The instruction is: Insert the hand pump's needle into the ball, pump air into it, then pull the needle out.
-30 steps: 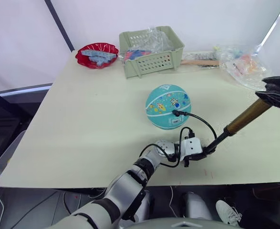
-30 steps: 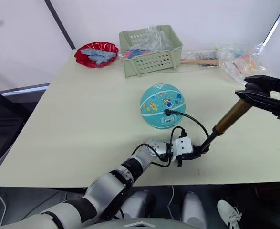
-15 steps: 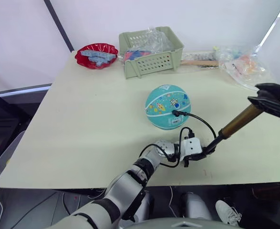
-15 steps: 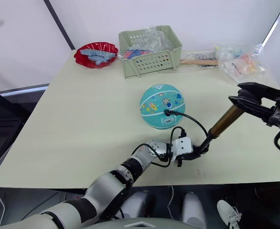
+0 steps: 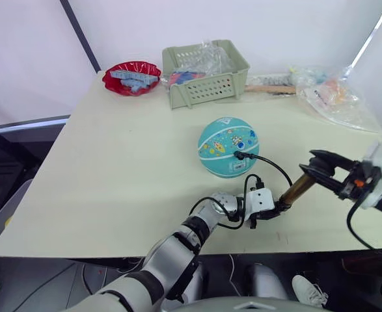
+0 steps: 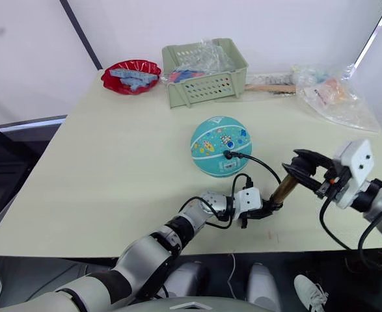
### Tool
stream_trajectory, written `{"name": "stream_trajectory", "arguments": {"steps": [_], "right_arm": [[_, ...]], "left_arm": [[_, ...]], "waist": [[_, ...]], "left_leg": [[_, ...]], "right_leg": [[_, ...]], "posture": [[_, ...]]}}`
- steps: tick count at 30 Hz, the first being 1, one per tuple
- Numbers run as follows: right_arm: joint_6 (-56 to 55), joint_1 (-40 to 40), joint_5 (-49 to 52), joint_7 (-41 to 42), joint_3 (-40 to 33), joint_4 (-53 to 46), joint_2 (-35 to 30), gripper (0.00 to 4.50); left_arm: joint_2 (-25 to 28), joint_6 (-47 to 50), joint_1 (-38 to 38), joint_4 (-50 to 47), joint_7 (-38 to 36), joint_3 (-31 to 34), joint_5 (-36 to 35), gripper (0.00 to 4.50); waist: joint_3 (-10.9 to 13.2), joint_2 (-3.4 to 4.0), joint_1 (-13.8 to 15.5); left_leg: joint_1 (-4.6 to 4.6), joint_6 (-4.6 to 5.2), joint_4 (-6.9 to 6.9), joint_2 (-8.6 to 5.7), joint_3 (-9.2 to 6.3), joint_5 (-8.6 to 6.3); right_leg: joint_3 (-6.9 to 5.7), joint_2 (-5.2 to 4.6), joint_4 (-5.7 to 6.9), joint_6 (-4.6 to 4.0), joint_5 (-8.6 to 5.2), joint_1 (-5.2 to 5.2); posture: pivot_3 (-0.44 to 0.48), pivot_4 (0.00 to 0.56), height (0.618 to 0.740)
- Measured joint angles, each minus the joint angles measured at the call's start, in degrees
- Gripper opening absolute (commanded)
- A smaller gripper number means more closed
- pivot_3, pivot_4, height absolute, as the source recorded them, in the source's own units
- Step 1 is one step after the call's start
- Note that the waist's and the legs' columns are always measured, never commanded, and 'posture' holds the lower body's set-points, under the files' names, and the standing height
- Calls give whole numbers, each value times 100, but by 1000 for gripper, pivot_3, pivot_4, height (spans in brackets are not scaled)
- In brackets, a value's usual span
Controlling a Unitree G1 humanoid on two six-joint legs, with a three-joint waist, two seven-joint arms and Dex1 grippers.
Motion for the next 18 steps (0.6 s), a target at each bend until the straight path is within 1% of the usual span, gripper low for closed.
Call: {"name": "stream_trajectory", "arguments": {"steps": [4, 8, 11, 14, 18], "right_arm": [[-192, 67, -285, -41, 253, 99, 99, 1626], [-153, 23, -227, -33, 221, 98, 50, 1626], [90, -87, -40, 8, 98, 88, -129, 1626], [487, -188, 320, 24, -165, 94, -317, 1626], [1115, -443, 1189, 200, -938, 94, -842, 1626]], "left_arm": [[0, 0, -2, -1, -5, 2, 0, 954], [0, 0, -3, -2, -6, 7, -1, 954], [-1, 0, -4, -17, -20, 5, -1, 954], [-1, -11, -5, -53, -42, 5, -5, 954], [-1, -27, 4, -91, -66, -1, -7, 954]], "waist": [[-4, 13, -1], [-3, 14, 0], [4, 17, 0], [21, 41, 3], [45, 63, 9]], "left_leg": [[0, 0, 0, 0, 0, 0], [-1, 0, 0, 0, 0, 0], [-4, 1, 0, 0, -1, 0], [-14, 1, 1, -3, 2, 0], [-19, 2, 0, -4, 2, 0]], "right_leg": [[1, 0, 0, -3, 2, 0], [2, 0, 0, -6, 3, 0], [1, 0, 0, -11, 6, -3], [5, -4, -2, -14, 8, -9], [4, -5, -4, -15, 8, -12]], "posture": [[0, 150, 740], [0, 150, 740], [0, 150, 740], [0, 150, 740], [0, 150, 740]]}}
